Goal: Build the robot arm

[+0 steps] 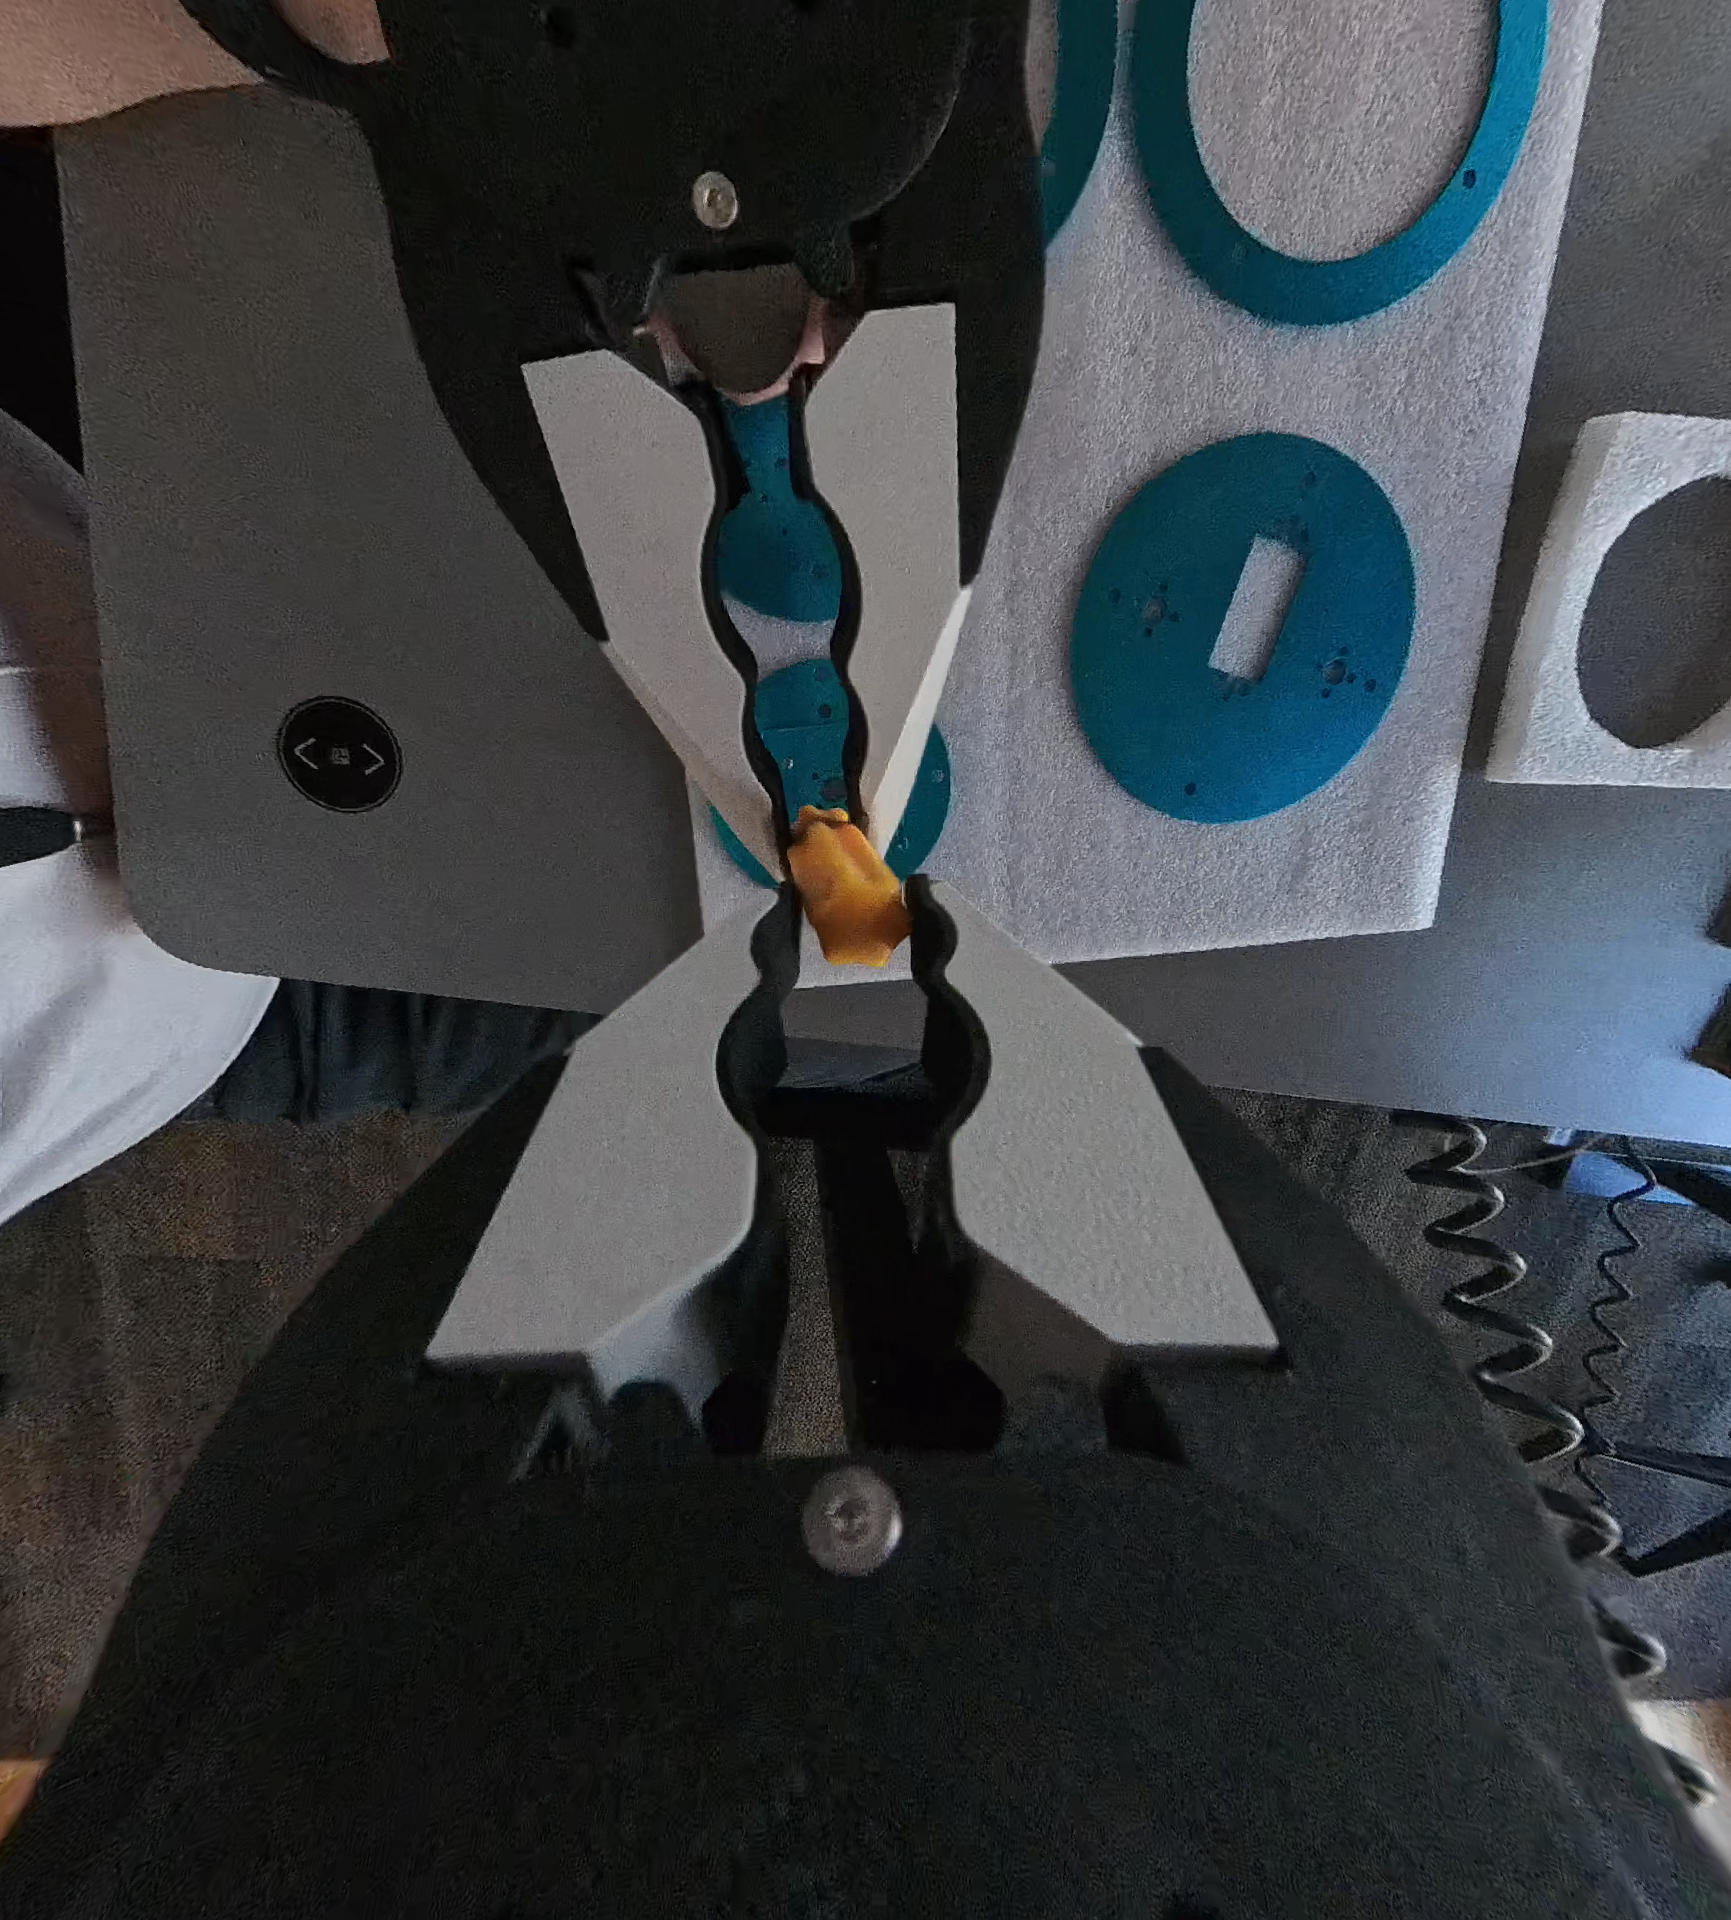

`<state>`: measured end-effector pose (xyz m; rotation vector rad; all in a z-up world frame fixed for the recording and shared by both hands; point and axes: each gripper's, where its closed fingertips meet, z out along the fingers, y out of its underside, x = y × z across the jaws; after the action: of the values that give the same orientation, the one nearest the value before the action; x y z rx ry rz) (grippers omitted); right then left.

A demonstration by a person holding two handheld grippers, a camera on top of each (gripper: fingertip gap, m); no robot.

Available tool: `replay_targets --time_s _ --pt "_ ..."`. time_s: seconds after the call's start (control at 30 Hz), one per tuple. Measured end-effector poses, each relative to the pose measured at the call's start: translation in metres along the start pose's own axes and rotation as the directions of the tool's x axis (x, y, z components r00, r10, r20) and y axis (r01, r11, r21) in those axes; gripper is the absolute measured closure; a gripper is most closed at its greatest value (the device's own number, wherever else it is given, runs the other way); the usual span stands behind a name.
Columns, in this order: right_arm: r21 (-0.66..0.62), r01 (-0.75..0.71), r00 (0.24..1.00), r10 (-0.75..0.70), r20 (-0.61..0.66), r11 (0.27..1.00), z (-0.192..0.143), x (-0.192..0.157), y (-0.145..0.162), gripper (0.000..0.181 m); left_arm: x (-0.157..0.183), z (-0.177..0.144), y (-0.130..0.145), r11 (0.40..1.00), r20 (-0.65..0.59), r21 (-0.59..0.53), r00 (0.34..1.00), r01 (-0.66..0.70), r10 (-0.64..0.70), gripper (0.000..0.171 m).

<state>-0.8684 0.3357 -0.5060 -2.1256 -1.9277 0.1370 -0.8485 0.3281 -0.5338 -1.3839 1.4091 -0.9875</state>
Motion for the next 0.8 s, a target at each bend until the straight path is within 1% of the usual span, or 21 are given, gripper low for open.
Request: replay_targets --time_s 0.03,0.07,0.13,0.2,0.23,0.3,0.37,0.4,0.47,0.5,0.53,0.57,0.6,0.63,0.7,0.73,0.77,0.8 --pt "-0.006 -0.006 1.0 0.006 0.007 1.0 0.0 -0.0009 0.0004 0.161 0.0008 0.0 0.0001 1.0 -0.004 0.0 1.0 -0.002 0.002 0.159" --pt "-0.023 -0.052 0.998 0.052 0.022 0.998 0.0 -0.0016 0.0021 0.162 0.0011 0.0008 -0.0001 1.0 -0.002 -0.001 1.0 -0.005 0.005 0.159" --pt "-0.045 -0.228 0.972 0.23 0.054 0.973 0.0006 -0.0038 0.0048 0.163 0.0016 0.0015 -0.0002 1.0 -0.002 -0.003 1.0 -0.007 0.007 0.159" --pt "-0.008 -0.422 0.905 0.422 0.043 0.906 0.0022 -0.0008 0.0037 0.163 -0.001 0.002 0.0001 1.0 0.009 -0.006 1.0 0.008 -0.008 0.158" --pt "0.007 -0.439 0.898 0.439 0.035 0.898 0.0022 -0.0012 0.0032 0.163 -0.0007 0.0019 0.0001 1.0 0.006 -0.007 1.0 0.007 -0.007 0.158" --pt "-0.002 -0.392 0.92 0.392 0.032 0.92 0.0015 -0.0038 0.0032 0.163 0.0012 0.0022 -0.0004 1.0 0.002 -0.006 1.0 -0.004 0.004 0.158" --pt "0.008 -0.231 0.972 0.23 0.046 0.973 0.0012 -0.0047 -0.0006 0.163 0.0023 0.0023 -0.0007 1.0 -0.005 -0.003 1.0 -0.005 0.005 0.158" --pt "0.029 -0.144 0.989 0.143 0.032 0.989 -0.0001 -0.0027 -0.003 0.162 0.0019 0.0026 -0.0007 1.0 -0.005 -0.002 1.0 -0.001 0.001 0.158" --pt "0.049 -0.016 0.999 0.014 0.033 0.999 -0.0011 -0.005 -0.0044 0.163 0.002 0.0024 -0.0007 1.0 -0.012 0.0 1.0 0.003 -0.003 0.158" --pt "0.049 0.03 0.999 -0.031 0.02 0.998 -0.0008 -0.0044 -0.0046 0.163 0.0017 0.0023 -0.0006 1.0 -0.008 0.0 1.0 0.003 -0.003 0.158" --pt "0.048 0.045 0.999 -0.046 0.017 0.998 -0.0006 -0.0043 -0.0048 0.163 0.0019 0.0023 -0.0004 1.0 -0.009 0.0 1.0 0.003 -0.003 0.158" --pt "0.046 0.031 0.999 -0.032 0.021 0.998 -0.0003 -0.0041 -0.0048 0.163 0.0022 0.0021 -0.0003 1.0 -0.01 0.0 1.0 0.002 -0.002 0.158" --pt "0.04 -0.023 0.999 0.022 0.03 0.999 0.0 -0.0035 -0.004 0.163 0.0018 0.0022 -0.0002 1.0 -0.007 -0.001 1.0 0.002 -0.002 0.158" --pt "0.026 -0.12 0.992 0.119 0.046 0.992 0.0005 -0.0027 -0.0027 0.164 0.0014 0.0024 -0.0002 1.0 -0.005 -0.002 1.0 0.005 -0.005 0.158" --pt "0.023 -0.345 0.938 0.344 0.04 0.938 0.0012 0.0016 -0.0005 0.163 -0.0009 0.0025 0.0 1.0 0.009 -0.004 1.0 0.006 -0.006 0.158" --pt "0.039 -0.412 0.911 0.412 0.023 0.91 0.0015 0.0035 -0.0001 0.163 -0.0015 0.0029 0.0001 1.0 0.014 -0.006 1.0 0.006 -0.006 0.158" --pt "0.05 -0.427 0.904 0.427 0.009 0.903 0.0012 0.0031 -0.0001 0.163 -0.0009 0.003 0.0 1.0 0.012 -0.007 1.0 0.002 -0.002 0.158" --pt "0.048 -0.409 0.912 0.409 -0.001 0.911 0.0009 0.0015 0.0002 0.163 0.0001 0.003 -0.0003 1.0 0.009 -0.007 1.0 -0.003 0.003 0.158"
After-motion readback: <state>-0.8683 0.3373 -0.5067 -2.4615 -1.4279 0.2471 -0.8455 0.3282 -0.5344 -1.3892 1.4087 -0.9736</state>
